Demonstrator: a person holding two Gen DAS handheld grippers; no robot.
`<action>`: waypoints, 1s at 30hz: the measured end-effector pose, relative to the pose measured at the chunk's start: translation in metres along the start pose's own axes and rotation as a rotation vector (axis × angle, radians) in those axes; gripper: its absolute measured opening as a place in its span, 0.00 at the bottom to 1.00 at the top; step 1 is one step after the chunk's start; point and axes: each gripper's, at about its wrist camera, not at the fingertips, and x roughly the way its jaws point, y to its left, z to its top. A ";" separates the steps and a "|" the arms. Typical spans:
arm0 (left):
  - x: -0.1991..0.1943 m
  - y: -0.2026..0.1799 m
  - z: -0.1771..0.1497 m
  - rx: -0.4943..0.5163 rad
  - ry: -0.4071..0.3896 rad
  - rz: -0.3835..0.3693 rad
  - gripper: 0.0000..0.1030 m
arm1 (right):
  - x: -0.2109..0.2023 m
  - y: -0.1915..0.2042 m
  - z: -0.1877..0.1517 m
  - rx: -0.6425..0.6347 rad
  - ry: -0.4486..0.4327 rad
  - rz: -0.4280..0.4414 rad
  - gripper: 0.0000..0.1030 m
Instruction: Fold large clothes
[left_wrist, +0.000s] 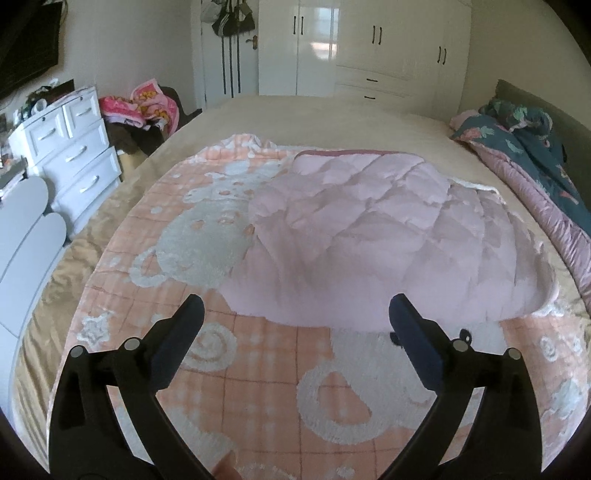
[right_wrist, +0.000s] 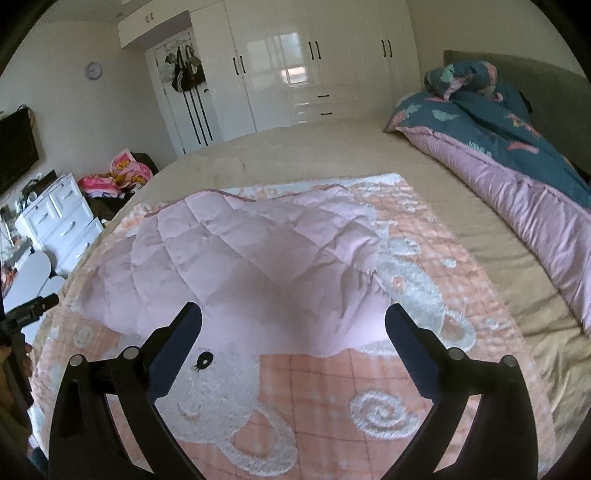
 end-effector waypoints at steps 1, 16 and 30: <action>0.000 0.000 -0.003 0.001 0.004 0.001 0.91 | 0.000 0.000 -0.003 0.007 0.002 -0.001 0.96; 0.043 0.018 -0.047 -0.194 0.183 -0.092 0.91 | 0.034 -0.016 -0.042 0.150 0.107 -0.029 0.96; 0.086 0.041 -0.033 -0.513 0.211 -0.212 0.91 | 0.087 -0.057 -0.053 0.483 0.144 -0.019 0.96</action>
